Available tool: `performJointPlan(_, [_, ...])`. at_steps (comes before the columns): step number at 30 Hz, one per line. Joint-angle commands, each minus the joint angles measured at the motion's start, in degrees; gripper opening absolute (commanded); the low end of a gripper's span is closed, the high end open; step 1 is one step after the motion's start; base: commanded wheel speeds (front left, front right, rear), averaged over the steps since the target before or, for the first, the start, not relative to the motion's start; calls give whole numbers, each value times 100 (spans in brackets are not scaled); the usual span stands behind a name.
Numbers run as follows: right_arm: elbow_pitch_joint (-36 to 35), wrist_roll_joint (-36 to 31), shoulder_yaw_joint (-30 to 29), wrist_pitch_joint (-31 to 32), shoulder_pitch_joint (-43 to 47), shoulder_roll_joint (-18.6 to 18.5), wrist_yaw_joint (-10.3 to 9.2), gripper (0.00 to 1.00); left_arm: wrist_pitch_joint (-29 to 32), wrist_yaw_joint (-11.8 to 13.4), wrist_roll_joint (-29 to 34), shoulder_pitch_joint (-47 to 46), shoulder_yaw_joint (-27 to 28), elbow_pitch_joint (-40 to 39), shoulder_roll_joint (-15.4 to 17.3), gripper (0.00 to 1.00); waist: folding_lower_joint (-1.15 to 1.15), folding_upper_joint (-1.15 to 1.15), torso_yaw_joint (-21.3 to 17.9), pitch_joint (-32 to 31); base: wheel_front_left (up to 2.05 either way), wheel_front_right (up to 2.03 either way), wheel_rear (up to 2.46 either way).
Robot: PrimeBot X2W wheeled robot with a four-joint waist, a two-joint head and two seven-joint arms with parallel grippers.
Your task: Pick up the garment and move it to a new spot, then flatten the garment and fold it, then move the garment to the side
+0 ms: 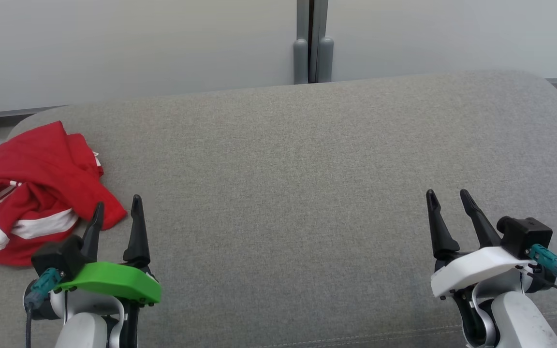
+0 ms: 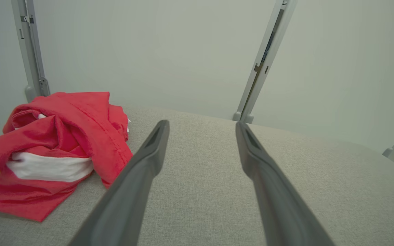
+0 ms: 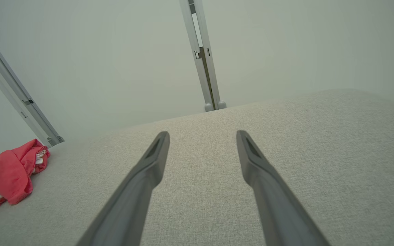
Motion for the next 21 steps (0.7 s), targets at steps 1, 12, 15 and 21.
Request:
performJointPlan(1, [-55, -131, -11, -46, 34, -10, 3, 100, -36, 39, 126, 5, -15, -30, 29, 100, 0, 0, 0, -2, 0, 0, 0])
performJointPlan(12, [-70, -596, -101, -170, 91, 22, 3, 100, -213, 63, 569, 16, -161, 274, 27, 100, 0, 0, 25, -25, 0, 0, 0])
performJointPlan(15, [-62, -680, -127, -203, 118, 40, 3, 100, -257, 57, 608, 14, -155, 353, -21, 100, 0, 0, 29, -38, 0, 0, 0])
performJointPlan(21, [15, -832, -195, -256, 201, 83, 3, 100, -335, 81, 650, 21, -140, 571, -95, 100, 0, 0, 32, -58, 0, 0, 0])
